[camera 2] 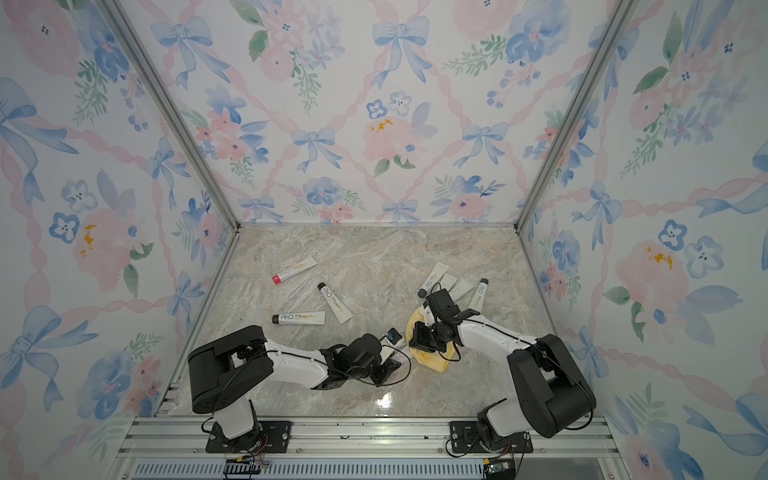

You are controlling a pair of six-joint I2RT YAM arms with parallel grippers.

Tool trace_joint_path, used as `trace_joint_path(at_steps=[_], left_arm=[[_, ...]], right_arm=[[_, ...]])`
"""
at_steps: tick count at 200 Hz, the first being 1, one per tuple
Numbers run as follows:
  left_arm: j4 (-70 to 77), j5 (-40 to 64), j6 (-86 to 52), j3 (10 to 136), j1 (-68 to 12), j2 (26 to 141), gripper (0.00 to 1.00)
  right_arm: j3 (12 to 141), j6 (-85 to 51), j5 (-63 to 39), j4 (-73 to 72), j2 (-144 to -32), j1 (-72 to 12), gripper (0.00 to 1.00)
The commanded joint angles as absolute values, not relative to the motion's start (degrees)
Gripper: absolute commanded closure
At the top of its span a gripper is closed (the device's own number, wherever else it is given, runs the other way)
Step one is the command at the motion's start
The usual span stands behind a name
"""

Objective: Wipe the surface of the toothpaste tube
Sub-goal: Wipe the dirt from the toothpaste tube.

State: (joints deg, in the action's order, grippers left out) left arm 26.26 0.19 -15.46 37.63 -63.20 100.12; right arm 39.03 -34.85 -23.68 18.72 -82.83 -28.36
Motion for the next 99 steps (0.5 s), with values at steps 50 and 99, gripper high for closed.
trace_joint_path(at_steps=[50, 99], left_arm=[[20.2, 0.9, -15.22, 35.78, -63.5, 101.63, 0.74], [20.19, 1.14, -15.13, 35.82, -63.48, 101.74, 0.73]], right_arm=[[36.22, -33.06, -17.54, 28.32, -83.85, -24.45, 0.87], [38.95, -31.37, -14.95, 27.23, -86.81, -17.46, 0.87]])
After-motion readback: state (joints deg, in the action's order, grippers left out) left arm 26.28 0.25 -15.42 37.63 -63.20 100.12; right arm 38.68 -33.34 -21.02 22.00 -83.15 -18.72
